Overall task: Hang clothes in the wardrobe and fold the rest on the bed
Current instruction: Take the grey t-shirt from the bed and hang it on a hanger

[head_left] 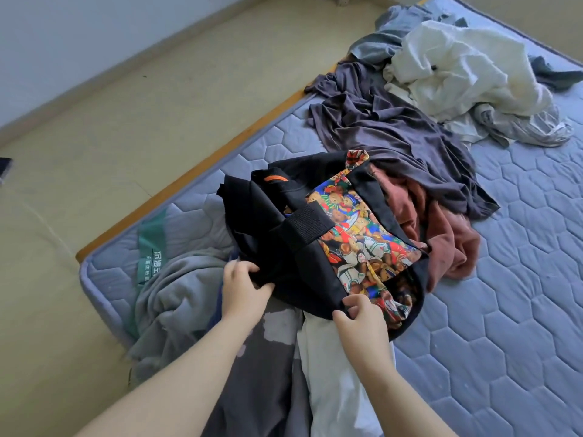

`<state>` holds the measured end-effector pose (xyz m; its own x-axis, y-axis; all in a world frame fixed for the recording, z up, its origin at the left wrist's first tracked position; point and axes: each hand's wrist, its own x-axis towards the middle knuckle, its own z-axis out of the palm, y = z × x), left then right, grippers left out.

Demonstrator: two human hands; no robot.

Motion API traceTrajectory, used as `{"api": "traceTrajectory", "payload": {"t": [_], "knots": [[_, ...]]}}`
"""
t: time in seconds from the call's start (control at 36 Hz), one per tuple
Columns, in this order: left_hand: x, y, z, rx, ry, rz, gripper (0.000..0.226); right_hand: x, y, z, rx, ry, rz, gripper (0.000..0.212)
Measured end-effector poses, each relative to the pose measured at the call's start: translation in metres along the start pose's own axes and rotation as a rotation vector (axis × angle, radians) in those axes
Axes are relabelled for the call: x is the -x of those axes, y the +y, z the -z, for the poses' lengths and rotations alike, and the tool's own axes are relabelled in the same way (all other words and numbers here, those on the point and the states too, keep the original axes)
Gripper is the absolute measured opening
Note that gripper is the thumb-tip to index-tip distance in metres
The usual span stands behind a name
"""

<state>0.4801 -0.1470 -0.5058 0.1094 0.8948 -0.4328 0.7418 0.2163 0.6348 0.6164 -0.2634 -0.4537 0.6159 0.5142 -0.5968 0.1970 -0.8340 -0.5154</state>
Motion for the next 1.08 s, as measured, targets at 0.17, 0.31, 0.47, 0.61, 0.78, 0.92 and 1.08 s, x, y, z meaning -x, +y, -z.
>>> {"api": "traceTrajectory", "payload": {"t": [0.17,0.31,0.47,0.61,0.78,0.92,1.08], "knots": [[0.013,-0.02,0.002,0.219,-0.142,0.48,0.088,0.006,0.001,-0.009,-0.044,-0.025,-0.006,0.027],[0.018,-0.021,0.003,0.035,-0.008,0.273,0.015,0.01,0.003,-0.009,-0.059,-0.026,0.007,0.031],[0.034,-0.007,0.023,-0.302,0.066,-0.032,0.018,0.021,-0.003,-0.003,-0.098,-0.025,0.025,0.033],[0.047,0.008,0.04,-0.491,0.116,-0.246,0.02,0.04,-0.01,0.004,-0.119,-0.041,0.054,0.035],[0.066,0.047,0.064,-0.159,-0.012,-0.322,0.029,0.073,-0.02,0.017,-0.122,-0.082,0.088,0.033],[0.071,0.033,0.067,-0.031,-0.135,0.005,0.018,0.092,-0.021,0.017,-0.148,-0.109,0.101,0.033],[0.079,-0.007,0.047,-0.045,-0.248,0.163,0.024,0.09,-0.007,-0.001,-0.143,-0.131,0.059,0.03]]}}
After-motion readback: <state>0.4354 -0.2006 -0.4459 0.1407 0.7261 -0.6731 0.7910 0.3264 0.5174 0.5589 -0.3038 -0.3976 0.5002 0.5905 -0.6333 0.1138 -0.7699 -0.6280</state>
